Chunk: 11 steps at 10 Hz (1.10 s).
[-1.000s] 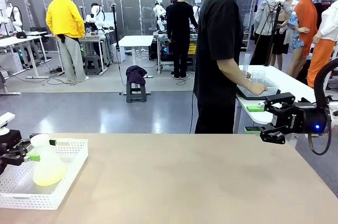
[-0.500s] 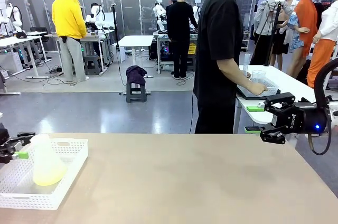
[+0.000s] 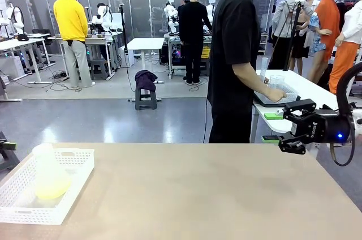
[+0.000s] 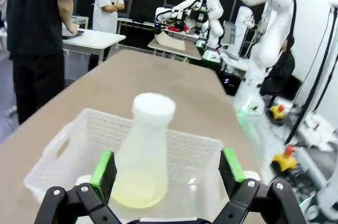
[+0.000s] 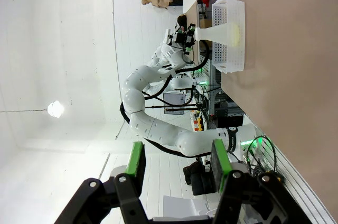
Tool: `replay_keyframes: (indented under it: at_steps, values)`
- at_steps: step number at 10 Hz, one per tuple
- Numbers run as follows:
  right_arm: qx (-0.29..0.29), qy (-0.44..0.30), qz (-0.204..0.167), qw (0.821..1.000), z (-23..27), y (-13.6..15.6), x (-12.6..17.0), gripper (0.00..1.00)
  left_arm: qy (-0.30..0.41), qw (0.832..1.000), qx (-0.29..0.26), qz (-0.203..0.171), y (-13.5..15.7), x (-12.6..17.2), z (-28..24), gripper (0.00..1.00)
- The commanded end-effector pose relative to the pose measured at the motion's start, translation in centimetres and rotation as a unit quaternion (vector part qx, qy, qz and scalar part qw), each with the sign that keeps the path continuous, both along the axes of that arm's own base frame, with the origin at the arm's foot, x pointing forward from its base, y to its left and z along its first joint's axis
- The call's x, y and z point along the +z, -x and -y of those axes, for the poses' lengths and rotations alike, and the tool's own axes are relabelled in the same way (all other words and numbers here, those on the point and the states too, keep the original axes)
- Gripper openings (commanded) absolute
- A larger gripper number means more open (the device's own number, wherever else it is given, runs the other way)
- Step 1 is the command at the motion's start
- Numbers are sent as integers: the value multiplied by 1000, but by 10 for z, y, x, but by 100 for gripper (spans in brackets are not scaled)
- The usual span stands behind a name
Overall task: Prepare the solutions needed for the experiment.
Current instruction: When the human places the Big flask in the center of the table, pick up the Big flask and place it in the left Organizing basket.
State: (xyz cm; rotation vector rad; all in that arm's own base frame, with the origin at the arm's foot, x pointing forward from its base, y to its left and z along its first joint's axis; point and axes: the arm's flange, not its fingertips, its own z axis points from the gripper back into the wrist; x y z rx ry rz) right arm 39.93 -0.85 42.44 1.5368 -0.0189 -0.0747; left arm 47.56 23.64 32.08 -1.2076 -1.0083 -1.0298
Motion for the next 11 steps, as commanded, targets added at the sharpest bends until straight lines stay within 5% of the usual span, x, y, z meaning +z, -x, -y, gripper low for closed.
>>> replay_keyframes:
  at_steps: [1, 4, 6, 11]
  values:
    - [0, -3, 2, 1000, 0, 0, 2, 64, 51, 991, -33, -119, 15, 34, 12, 100]
    - [0, -3, 2, 1000, 0, 0, 2, 64, 55, 969, -25, -238, 36, 78, 48, 100]
    - [0, -3, 2, 1000, 0, 0, 2, 64, 68, 927, 11, -369, 36, 91, 63, 100]
    - [0, -3, 2, 1000, 0, 0, 2, 64, 37, 885, -16, -463, 29, 97, 90, 100]
